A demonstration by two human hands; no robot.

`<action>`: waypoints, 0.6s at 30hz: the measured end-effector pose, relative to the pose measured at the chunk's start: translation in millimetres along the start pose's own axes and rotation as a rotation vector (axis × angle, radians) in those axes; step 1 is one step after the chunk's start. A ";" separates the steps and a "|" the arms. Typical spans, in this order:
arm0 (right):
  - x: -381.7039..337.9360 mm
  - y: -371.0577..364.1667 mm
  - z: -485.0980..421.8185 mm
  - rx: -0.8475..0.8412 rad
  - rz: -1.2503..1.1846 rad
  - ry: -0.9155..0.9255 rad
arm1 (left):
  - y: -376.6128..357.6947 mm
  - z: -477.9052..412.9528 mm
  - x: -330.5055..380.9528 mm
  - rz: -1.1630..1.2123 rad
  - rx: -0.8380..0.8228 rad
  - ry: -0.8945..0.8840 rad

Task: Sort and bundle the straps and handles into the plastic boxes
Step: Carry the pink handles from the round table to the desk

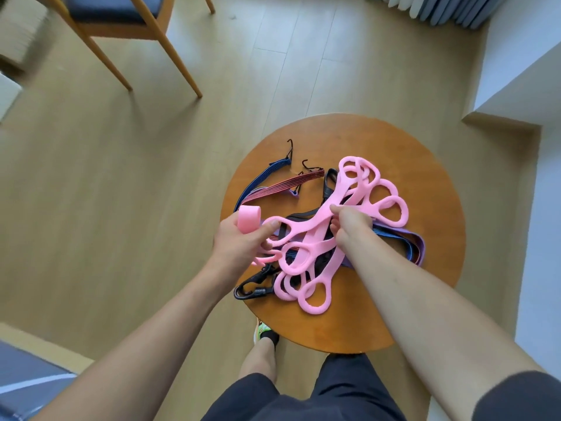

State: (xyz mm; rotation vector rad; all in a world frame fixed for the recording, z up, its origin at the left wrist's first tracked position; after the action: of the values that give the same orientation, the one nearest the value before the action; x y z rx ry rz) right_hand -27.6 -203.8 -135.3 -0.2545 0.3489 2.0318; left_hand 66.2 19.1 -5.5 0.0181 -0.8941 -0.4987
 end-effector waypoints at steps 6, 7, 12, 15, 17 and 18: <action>-6.6 12.3 13.7 0.081 -0.067 0.081 | 10.1 14.1 6.6 0.010 0.040 -0.029; -8.8 16.3 20.7 0.078 -0.029 0.161 | 9.8 16.5 11.0 -0.002 0.040 -0.046; -23.4 35.6 78.0 -0.059 0.044 0.445 | 7.5 26.5 38.4 -0.109 0.020 -0.135; -41.0 41.0 118.4 -0.238 0.002 0.521 | 6.3 34.1 62.4 -0.130 -0.003 -0.214; -53.2 46.4 151.8 -0.325 0.027 0.591 | 5.0 39.8 82.6 -0.166 -0.021 -0.307; -60.0 50.4 169.9 -0.354 0.045 0.634 | 1.5 43.8 93.4 -0.176 -0.060 -0.348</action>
State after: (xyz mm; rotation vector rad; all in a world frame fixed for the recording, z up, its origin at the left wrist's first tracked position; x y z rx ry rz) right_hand -49.8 -215.9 50.0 -1.1289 0.3790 2.0083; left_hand 82.6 -10.9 91.9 -0.0461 -1.2242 -0.7063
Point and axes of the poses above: each hand's wrist, its own z-axis away from the middle knuckle, its own y-axis out of the back of the hand, x = y × z, the point moved 8 cm from there along -z, towards the middle knuckle, and after that the axes turned 2 degrees about -x, right-handed, at the moved point
